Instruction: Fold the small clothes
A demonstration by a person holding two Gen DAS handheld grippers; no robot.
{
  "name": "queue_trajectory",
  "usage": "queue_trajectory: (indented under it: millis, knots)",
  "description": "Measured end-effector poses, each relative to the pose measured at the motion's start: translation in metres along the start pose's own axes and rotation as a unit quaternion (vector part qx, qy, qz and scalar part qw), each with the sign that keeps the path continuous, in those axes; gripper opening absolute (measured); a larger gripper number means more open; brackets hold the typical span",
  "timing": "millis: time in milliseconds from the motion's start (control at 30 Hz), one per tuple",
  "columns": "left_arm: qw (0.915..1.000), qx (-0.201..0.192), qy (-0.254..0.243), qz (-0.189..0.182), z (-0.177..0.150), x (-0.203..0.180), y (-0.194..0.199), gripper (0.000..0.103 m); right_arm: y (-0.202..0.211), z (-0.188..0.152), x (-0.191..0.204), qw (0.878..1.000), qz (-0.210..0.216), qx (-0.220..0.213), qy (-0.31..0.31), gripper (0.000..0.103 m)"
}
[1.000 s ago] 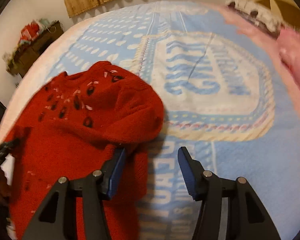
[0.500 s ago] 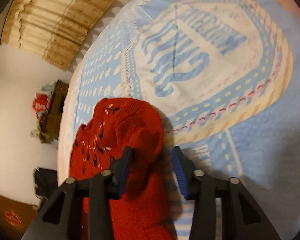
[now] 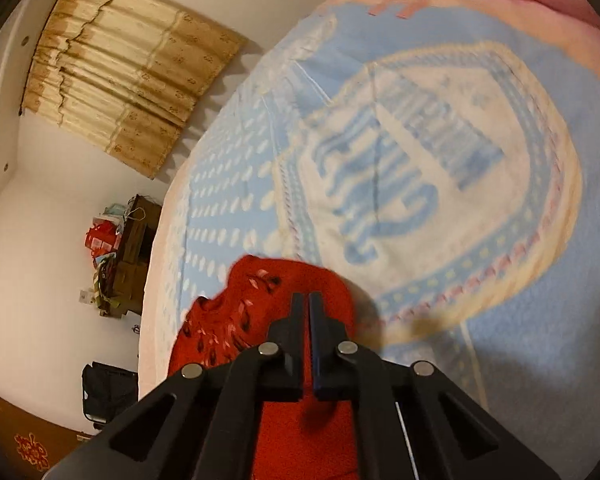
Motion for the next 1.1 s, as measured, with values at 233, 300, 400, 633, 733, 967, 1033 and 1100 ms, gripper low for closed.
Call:
queue_trajectory:
  millis: [233, 300, 400, 633, 733, 967, 1033, 1100]
  knots:
    - [0.9999, -0.001, 0.008, -0.008, -0.002, 0.002, -0.001, 0.005, -0.017, -0.022, -0.035, 0.996, -0.037, 0.070, -0.038, 0.003]
    - [0.9999, 0.000, 0.006, -0.009, -0.002, 0.001, -0.001, 0.005, -0.017, -0.029, -0.048, 0.995, -0.017, 0.073, -0.061, 0.003]
    - [0.9999, 0.001, 0.007, -0.011, -0.001, 0.002, -0.001, 0.005, -0.019, -0.034, -0.054, 0.994, 0.007, 0.073, -0.087, 0.003]
    - [0.9998, 0.001, 0.008, -0.016, -0.002, 0.002, -0.002, 0.005, -0.017, -0.038, -0.051, 0.996, -0.053, 0.069, -0.037, 0.003]
    - [0.9998, 0.000, 0.009, -0.018, -0.002, 0.002, -0.003, 0.005, -0.009, -0.043, -0.043, 0.989, -0.129, 0.044, 0.053, 0.003]
    - [0.9997, -0.001, 0.012, -0.022, -0.002, 0.002, -0.002, 0.005, 0.007, -0.024, -0.041, 0.995, -0.050, 0.007, 0.083, 0.002]
    - [0.9996, -0.001, 0.013, -0.023, -0.002, 0.003, -0.002, 0.005, -0.001, -0.027, -0.045, 0.996, -0.040, 0.029, 0.067, 0.003]
    - [0.9996, -0.001, 0.013, -0.024, -0.003, 0.002, -0.002, 0.005, -0.007, -0.032, -0.040, 0.996, -0.042, 0.030, 0.079, 0.003]
Point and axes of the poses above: each gripper's, at about its wrist camera, not at the fingertips, and y roughly against the way its jaws point, x to its left, z to its top, the point moved 4 cm from there along -y, roughly the way its jaws point, and after that the axes turned 5 degrees about -x, right-handed, at the moved point
